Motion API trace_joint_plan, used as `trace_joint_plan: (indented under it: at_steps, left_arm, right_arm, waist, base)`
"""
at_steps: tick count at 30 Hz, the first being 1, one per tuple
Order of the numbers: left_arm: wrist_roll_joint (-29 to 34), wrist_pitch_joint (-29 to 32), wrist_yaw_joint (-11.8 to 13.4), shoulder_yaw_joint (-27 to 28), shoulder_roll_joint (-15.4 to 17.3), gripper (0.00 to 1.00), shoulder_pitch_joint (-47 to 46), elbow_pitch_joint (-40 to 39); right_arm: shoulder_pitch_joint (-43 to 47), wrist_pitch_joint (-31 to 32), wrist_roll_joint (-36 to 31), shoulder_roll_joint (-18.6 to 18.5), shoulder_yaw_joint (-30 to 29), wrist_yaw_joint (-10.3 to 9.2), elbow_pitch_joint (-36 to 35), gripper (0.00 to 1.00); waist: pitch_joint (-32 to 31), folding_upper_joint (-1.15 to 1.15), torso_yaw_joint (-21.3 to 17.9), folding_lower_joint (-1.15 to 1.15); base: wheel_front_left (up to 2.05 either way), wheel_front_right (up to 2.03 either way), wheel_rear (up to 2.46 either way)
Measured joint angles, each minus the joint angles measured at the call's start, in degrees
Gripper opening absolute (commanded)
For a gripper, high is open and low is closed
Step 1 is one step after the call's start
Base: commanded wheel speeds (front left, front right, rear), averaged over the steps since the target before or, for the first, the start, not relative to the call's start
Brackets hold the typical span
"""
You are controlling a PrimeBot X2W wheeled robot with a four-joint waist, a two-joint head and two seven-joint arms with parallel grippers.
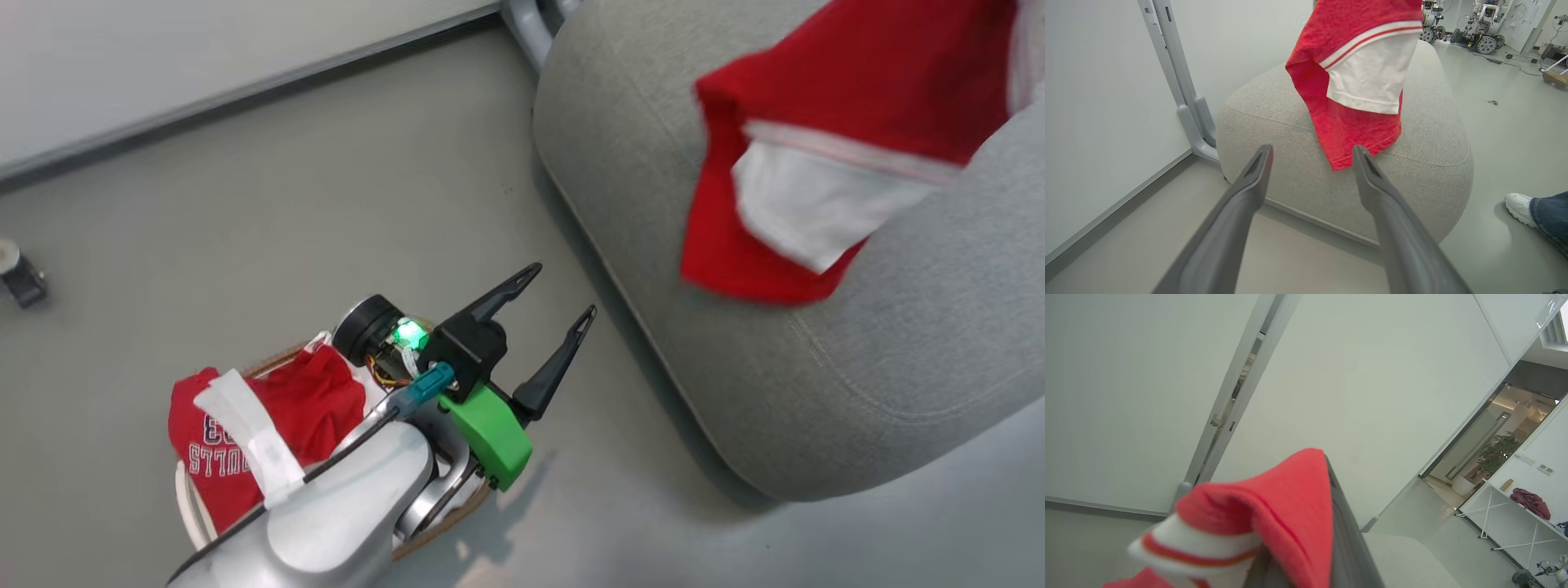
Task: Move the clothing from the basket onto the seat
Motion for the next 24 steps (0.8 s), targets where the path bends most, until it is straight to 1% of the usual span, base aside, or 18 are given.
trace_joint_plan:
  at_steps: [2, 6, 11, 14, 18, 21, 24]
  left_arm:
    - [0.6, 0.3, 0.3, -0.3, 0.1, 1.00, -0.6, -0.8]
    - [1.6, 0.5, 0.9, -0.8, 0.0, 1.00, -1.9, -2.1]
    - [3.5, 0.5, 1.2, -1.6, -0.3, 1.00, -3.7, -3.5]
    - [4.2, 0.5, 1.0, -2.0, -0.7, 1.00, -5.1, -4.1]
    - [5.1, 0.5, 1.0, -2.4, -1.3, 1.00, -6.9, -5.1]
    - [5.8, 0.6, 1.0, -2.6, -1.5, 1.00, -7.9, -5.7]
    - [6.5, 1.0, 1.1, -2.8, -1.5, 1.00, -8.9, -6.5]
  right_arm:
    - [-4.4, 0.5, -0.2, -2.2, -0.9, 0.01, 0.8, 0.00]
    - [-13.1, 2.1, -0.1, -8.2, -4.0, 0.00, 3.6, 0.00]
    - [-19.3, 3.8, -1.0, -12.8, -7.3, 0.01, 7.0, 0.00]
    - [-21.6, 3.5, -1.6, -14.5, -10.1, 0.00, 9.6, 0.00]
    - [-21.3, 2.4, -3.1, -14.1, -13.2, 0.00, 13.6, 0.00]
    - [-19.3, 0.9, -4.7, -12.3, -15.9, 0.00, 17.2, 0.00]
    - [-16.7, -0.7, -6.3, -9.3, -18.1, 0.00, 20.9, 0.00]
  waist:
    - [1.6, 0.00, 1.0, 0.00]
    - [4.9, 0.00, 3.7, 0.00]
    - [9.1, 0.00, 7.5, 0.01]
    - [11.6, 0.00, 9.7, 0.01]
    - [15.1, 0.00, 12.3, 0.01]
    - [17.8, 0.00, 14.0, 0.01]
    - [20.3, 0.00, 15.4, 0.01]
  base:
    - [0.00, 0.00, 0.00]
    - [0.00, 0.00, 0.00]
    - [0.00, 0.00, 0.00]
    - [0.00, 0.00, 0.00]
    - [0.00, 0.00, 0.00]
    - [0.00, 0.00, 0.00]
    - [0.00, 0.00, 0.00]
